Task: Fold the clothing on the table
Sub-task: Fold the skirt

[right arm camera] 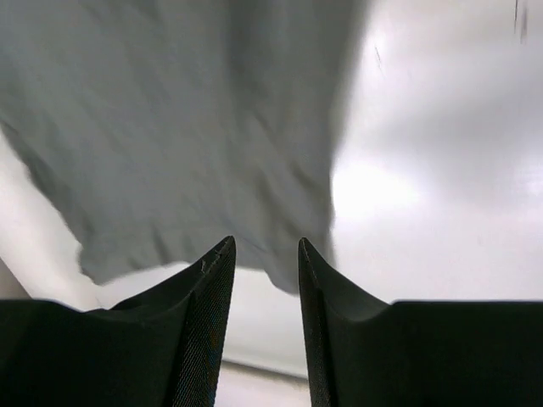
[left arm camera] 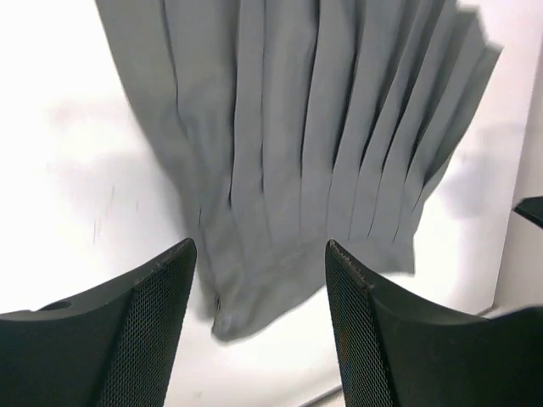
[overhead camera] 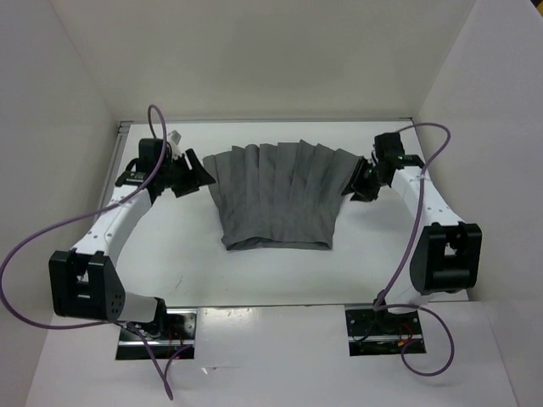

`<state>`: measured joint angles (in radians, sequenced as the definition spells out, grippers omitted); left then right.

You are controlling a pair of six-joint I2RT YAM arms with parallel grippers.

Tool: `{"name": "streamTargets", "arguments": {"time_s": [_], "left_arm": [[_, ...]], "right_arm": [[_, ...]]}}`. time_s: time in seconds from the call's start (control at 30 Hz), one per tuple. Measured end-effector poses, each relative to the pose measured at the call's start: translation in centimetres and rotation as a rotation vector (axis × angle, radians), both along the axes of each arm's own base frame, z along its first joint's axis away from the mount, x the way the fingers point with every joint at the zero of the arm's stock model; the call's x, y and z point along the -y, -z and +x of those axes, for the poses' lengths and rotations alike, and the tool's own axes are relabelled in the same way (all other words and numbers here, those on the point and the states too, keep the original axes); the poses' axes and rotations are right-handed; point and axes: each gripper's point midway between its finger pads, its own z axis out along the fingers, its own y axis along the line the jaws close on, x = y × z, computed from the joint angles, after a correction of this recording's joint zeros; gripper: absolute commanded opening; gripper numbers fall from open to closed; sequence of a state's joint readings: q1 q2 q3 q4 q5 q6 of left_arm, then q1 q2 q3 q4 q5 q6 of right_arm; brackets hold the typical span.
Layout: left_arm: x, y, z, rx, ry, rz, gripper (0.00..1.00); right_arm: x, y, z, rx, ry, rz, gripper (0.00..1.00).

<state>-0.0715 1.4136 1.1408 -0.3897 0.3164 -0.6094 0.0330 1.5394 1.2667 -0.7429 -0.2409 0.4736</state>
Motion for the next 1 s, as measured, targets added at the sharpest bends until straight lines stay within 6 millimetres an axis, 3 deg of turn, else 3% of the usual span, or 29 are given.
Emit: {"name": "streamTargets", "arguments": {"time_s": [0.07,0.13,0.2,0.3,0.5,0.73,1.0], "left_arm": [[0.4,1.3,-2.0,-0.034,0.019,0.000,0.70],[1.0,3.9,-4.2,-0.109,0.049,-0.001,0.70],[1.5,7.3,-6.9,-0.216,0.074,0.003,0.70],[1.6,10.1,-9.8,-0.325,0.087,0.008,0.70],[1.9,11.4,-9.7,-0.352,0.100,0.004,0.70],[3.7,12.5,-9.8,-0.374,0.161,-0.004,0.70],[5.3,13.8,-11.3,-0.420,0.220,0.008,0.59]], "right_arm": [[0.0,2.2,-2.6,-0.085,-0.001,0.004,0.41],[0.0,3.8,-4.4,-0.154,0.000,0.007,0.41],[0.0,4.4,-5.3,-0.187,0.004,0.008,0.41],[-0.1,4.0,-5.3,-0.174,0.007,0.010,0.41],[-0.1,3.1,-5.3,-0.149,0.018,0.017,0.41],[0.1,2.8,-5.9,-0.153,0.024,0.006,0.41],[0.4,2.4,-7.0,-0.152,0.039,-0.003,0.41]]}}
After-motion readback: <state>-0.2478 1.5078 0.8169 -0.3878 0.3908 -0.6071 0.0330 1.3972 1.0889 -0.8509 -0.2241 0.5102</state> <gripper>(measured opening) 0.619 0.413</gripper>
